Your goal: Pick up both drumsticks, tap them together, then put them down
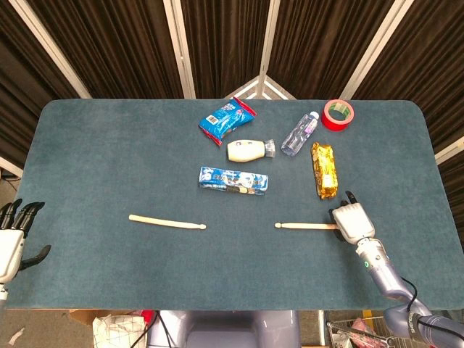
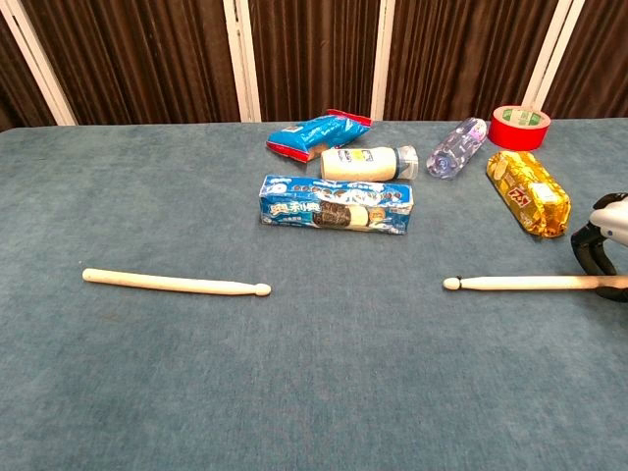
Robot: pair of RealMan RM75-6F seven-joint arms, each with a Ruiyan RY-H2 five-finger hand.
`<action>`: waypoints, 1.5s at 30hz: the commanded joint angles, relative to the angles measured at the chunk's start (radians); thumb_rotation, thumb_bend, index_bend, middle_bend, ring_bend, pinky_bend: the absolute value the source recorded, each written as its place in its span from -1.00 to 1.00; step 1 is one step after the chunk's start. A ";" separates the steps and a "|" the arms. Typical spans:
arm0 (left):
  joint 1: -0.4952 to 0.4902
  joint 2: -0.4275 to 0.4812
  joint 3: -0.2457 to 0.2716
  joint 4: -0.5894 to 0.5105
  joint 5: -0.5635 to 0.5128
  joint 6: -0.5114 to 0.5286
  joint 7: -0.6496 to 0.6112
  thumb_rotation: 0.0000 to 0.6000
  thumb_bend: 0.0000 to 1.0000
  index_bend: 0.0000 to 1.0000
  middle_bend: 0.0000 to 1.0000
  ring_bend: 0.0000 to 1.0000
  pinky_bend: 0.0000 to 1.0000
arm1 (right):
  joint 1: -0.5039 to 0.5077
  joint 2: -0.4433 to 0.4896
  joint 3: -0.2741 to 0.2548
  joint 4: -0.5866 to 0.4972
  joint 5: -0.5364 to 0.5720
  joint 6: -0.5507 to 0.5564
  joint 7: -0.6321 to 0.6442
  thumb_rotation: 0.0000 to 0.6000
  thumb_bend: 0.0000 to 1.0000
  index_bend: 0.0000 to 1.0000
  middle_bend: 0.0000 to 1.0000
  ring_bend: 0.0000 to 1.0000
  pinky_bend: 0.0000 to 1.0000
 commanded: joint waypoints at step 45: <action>-0.177 -0.101 -0.104 0.021 -0.168 -0.234 0.078 1.00 -0.32 -0.61 -0.53 -1.00 -1.00 | 0.038 0.267 0.061 -0.286 -0.208 0.202 0.459 1.00 -0.14 0.48 0.22 -0.29 -0.81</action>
